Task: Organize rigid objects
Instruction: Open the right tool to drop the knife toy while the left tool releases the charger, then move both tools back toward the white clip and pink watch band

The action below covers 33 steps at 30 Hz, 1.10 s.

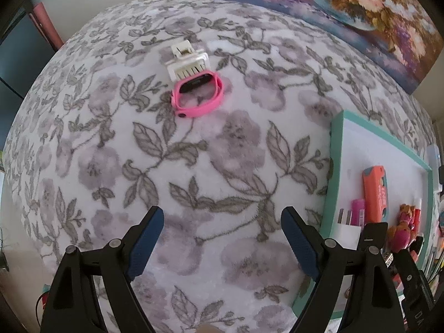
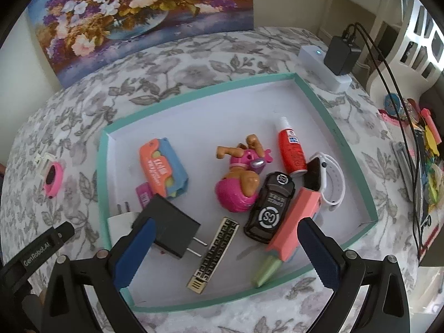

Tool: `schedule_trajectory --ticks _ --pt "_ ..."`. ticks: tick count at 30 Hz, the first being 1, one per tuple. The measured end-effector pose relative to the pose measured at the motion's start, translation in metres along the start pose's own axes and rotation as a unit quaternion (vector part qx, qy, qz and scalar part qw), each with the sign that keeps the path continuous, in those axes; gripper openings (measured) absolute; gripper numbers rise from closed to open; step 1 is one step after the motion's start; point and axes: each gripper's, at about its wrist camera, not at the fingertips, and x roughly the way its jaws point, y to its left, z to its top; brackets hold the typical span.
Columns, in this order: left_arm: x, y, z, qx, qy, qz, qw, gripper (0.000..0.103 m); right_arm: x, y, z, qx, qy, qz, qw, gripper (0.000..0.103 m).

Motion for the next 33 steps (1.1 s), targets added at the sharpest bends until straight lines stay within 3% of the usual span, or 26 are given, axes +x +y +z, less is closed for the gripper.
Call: schedule_trajectory --ticks 12,33 --pt "-0.010 0.030 0.020 -0.028 -0.024 -0.004 0.9993 0.087 -0.013 0.029 -0.004 -0.017 -0.022 0.018 0.999 0.103" --pt "-0.012 0.125 0.054 -0.107 -0.045 -0.003 0.9932 0.087 -0.015 0.107 -0.002 -0.052 -0.043 0.071 0.995 0.103"
